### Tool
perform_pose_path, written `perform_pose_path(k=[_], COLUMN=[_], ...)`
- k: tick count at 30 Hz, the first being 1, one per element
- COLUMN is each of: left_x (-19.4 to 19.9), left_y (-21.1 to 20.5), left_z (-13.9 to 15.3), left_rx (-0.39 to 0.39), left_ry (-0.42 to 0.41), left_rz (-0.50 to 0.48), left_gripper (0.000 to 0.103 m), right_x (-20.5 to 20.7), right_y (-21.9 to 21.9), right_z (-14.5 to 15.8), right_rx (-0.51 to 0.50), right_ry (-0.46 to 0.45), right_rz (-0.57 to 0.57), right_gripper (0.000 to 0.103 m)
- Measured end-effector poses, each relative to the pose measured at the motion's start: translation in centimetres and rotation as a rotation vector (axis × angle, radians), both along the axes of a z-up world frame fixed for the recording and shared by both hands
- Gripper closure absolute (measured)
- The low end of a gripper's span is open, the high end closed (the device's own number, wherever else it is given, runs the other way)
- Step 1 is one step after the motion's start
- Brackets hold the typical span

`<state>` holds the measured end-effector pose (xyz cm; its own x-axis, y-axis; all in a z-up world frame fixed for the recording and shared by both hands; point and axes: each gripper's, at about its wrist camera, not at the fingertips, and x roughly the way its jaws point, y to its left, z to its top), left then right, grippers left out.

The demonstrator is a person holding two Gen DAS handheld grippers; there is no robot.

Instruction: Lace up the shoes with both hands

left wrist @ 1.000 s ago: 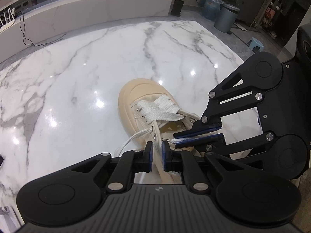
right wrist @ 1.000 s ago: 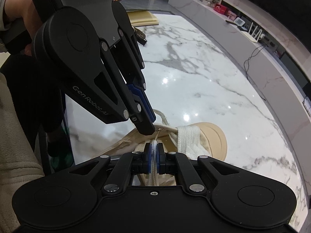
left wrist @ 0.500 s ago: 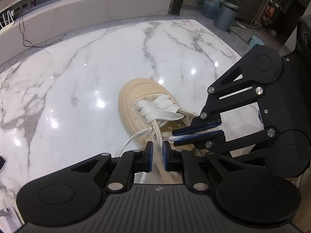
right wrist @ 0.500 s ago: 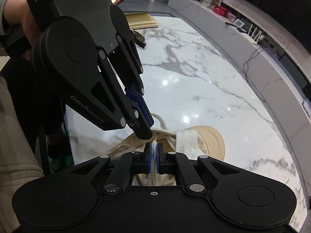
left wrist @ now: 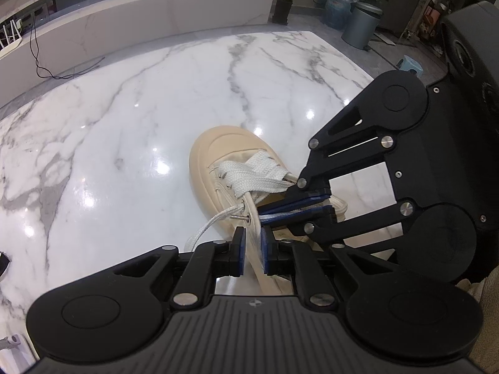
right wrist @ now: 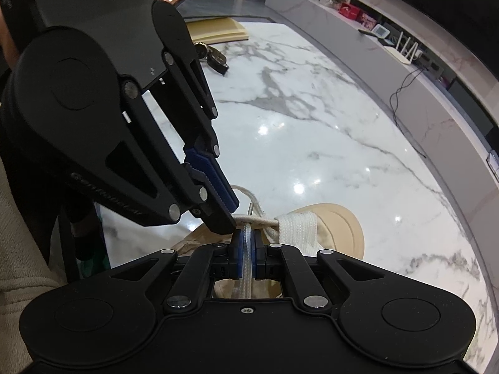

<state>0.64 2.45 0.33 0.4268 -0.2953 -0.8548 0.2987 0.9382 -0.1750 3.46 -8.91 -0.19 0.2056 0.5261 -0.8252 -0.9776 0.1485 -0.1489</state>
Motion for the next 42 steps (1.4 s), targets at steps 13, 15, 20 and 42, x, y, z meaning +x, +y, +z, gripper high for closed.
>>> perform_pose_path(k=[13, 15, 20, 42], left_x=[-1.1, -1.0, -0.8, -1.2], left_y=[-0.6, -0.9, -1.8, -6.5], left_z=[1.3, 1.1, 0.6, -2.7], left_rx=[0.161, 0.203, 0.277, 0.594], left_ry=[0.003, 0.005, -0.048, -0.165], left_rz=[-0.138, -0.187, -0.331, -0.887], left_gripper=[0.080, 0.080, 0.080, 0.094], right_x=[0.5, 0.7, 0.6, 1.2], right_y=[0.0, 0.0, 0.0, -0.8], right_z=[-0.5, -0.6, -0.6, -0.3], right_rx=[0.002, -0.005, 0.000, 0.023], right_ry=[0.005, 0.010, 0.020, 0.068], right_rz=[-0.025, -0.040, -0.040, -0.042], right_gripper=[0.100, 0.100, 0.100, 0.100])
